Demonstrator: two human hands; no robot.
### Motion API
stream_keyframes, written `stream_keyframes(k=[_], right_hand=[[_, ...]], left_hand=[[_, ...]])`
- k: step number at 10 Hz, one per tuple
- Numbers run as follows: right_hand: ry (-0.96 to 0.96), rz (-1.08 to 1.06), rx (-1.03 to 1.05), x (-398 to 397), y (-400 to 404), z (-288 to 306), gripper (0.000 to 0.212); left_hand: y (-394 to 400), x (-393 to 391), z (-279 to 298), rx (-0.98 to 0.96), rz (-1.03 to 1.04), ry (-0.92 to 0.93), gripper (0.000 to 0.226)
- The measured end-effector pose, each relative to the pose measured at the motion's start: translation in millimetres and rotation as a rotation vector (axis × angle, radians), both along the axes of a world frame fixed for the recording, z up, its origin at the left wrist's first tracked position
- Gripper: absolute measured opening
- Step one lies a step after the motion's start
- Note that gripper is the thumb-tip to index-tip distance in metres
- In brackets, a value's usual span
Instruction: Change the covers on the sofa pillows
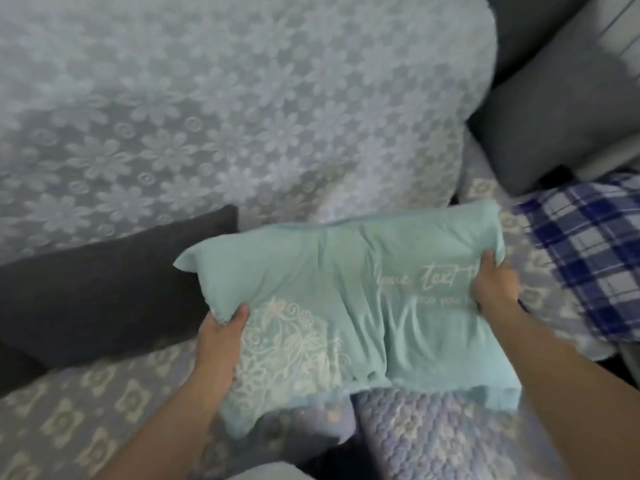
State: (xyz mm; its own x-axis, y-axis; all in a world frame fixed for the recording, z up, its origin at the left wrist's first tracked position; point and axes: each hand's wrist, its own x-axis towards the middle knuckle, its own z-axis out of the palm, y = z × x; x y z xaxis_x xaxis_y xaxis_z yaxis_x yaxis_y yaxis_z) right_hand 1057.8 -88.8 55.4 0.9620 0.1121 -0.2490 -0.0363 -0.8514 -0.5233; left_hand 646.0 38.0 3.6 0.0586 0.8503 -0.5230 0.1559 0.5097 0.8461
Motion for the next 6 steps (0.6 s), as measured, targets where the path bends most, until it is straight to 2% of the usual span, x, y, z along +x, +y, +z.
stream_keyframes(k=[1,2,3,4,5,6], right_hand=[[-0.087,-0.006,0.155,94,12,39,0.067],[-0.051,0.043,0.252,168,42,45,0.072],[0.130,0.125,0.169,240,85,-3,0.101],[0.265,0.369,-0.107,248,105,-69,0.096],[0.461,0.608,-0.215,201,104,-97,0.084],[0.555,0.689,-0.236,174,103,-98,0.080]], left_hand=[[17,85,19,0.121,0.024,0.043,0.026],[49,141,16,0.210,0.015,0.138,0.039],[88,187,-25,0.115,-0.084,0.337,0.053],[119,187,-95,-0.086,-0.195,0.533,0.085],[111,199,-104,-0.106,-0.279,0.538,0.054],[87,227,-50,-0.146,-0.375,0.553,0.043]])
